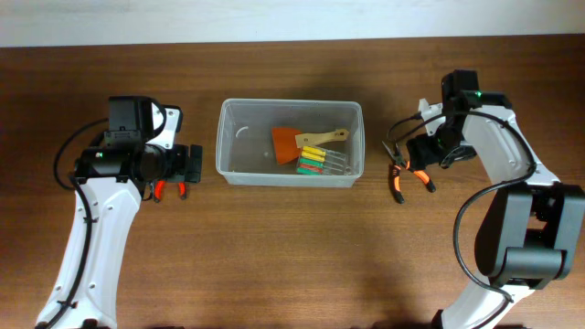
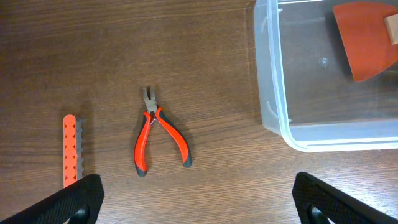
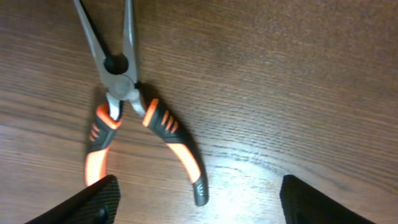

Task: Pack container
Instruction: 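Close the right gripper on the pliers handles and lift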

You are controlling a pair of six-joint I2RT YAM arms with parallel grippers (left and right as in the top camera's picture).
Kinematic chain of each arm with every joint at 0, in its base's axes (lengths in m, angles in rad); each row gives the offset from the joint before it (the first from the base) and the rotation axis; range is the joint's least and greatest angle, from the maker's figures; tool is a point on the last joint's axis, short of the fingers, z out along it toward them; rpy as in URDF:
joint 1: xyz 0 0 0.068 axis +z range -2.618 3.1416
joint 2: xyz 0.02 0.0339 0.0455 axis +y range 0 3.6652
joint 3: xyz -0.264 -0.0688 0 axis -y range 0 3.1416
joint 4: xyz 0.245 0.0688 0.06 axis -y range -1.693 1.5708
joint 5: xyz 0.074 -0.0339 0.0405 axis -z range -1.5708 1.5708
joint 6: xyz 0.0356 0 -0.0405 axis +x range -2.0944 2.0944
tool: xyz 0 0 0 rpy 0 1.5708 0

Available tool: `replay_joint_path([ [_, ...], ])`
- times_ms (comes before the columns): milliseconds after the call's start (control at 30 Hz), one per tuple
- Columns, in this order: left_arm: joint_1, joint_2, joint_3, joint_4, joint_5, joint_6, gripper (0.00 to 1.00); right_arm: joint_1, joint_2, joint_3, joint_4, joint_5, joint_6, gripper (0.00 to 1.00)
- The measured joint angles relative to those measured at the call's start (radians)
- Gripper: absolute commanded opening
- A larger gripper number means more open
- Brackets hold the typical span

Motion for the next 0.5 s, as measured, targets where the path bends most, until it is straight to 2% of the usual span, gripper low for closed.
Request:
replay_joint_path([
  [433, 0.0, 0.0, 0.0, 0.0, 0.0, 0.0, 0.99, 0.0, 0.002, -0.163, 0.148, 0.007, -0.05, 0.83],
  [500, 0.0, 0.0, 0.0, 0.0, 0.0, 0.0, 0.99, 0.0, 0.002, -0.186, 0.177, 0.005, -0.045, 0.79],
])
